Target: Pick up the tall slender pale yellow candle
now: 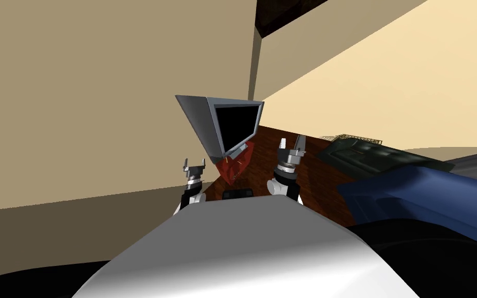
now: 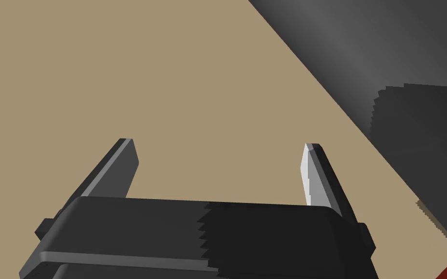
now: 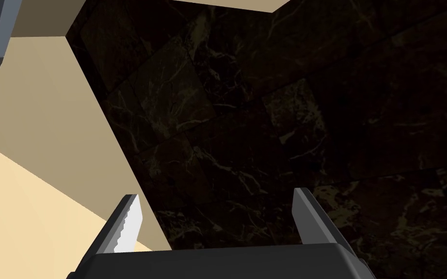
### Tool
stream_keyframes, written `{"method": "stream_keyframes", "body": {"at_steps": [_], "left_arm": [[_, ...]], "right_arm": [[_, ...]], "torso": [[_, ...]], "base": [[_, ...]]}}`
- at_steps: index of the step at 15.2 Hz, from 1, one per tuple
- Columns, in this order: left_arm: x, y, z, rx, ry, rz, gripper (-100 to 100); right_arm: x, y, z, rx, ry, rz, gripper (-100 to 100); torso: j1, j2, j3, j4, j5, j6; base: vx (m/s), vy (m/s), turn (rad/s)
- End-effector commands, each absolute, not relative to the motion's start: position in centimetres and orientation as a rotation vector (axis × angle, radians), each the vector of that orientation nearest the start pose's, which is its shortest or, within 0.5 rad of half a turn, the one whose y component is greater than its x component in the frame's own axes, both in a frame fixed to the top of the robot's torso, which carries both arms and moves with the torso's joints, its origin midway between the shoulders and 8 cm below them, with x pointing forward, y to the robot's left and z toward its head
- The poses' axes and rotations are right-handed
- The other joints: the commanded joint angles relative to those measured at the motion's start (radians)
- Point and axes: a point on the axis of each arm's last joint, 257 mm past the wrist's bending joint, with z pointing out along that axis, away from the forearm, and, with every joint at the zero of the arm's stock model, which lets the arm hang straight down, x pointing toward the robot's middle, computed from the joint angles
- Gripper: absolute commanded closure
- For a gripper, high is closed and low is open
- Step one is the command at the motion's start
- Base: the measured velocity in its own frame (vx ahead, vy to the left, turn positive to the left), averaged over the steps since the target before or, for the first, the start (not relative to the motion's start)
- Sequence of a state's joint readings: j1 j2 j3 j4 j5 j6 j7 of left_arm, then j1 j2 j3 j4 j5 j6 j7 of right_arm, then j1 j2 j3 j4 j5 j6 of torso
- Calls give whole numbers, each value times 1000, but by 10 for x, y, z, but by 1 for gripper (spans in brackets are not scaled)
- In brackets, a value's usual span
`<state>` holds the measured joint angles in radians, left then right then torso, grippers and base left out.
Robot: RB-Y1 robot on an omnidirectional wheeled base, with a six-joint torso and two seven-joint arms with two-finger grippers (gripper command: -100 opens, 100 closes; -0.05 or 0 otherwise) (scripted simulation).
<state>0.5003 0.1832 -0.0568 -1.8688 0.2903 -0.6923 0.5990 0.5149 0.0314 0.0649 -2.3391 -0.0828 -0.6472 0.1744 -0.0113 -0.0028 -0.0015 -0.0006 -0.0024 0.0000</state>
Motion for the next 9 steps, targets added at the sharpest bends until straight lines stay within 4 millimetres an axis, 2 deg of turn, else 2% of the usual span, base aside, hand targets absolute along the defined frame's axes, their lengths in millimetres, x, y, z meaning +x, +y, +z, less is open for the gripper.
{"method": "stream_keyframes", "body": {"at_steps": [1,2,5,9], "left_arm": [[366,320,-139,-1239,427,-1916,-100],[365,327,-152,-1283,392,-1933,-100],[364,336,-175,-1354,351,-1944,-100],[361,353,-207,-1455,255,-1967,-100]], "right_arm": [[303,-271,70,537,432,1276,0],[303,-271,70,537,432,1276,0],[303,-271,70,537,432,1276,0],[303,-271,70,537,432,1276,0]], "torso": [[0,0,0,0,0,0],[1,0,0,0,0,0],[2,-1,0,0,0,0],[-1,-2,-1,0,0,0]], "base": [[37,-112,23],[33,-117,28],[42,-128,39],[51,-158,42]]}}
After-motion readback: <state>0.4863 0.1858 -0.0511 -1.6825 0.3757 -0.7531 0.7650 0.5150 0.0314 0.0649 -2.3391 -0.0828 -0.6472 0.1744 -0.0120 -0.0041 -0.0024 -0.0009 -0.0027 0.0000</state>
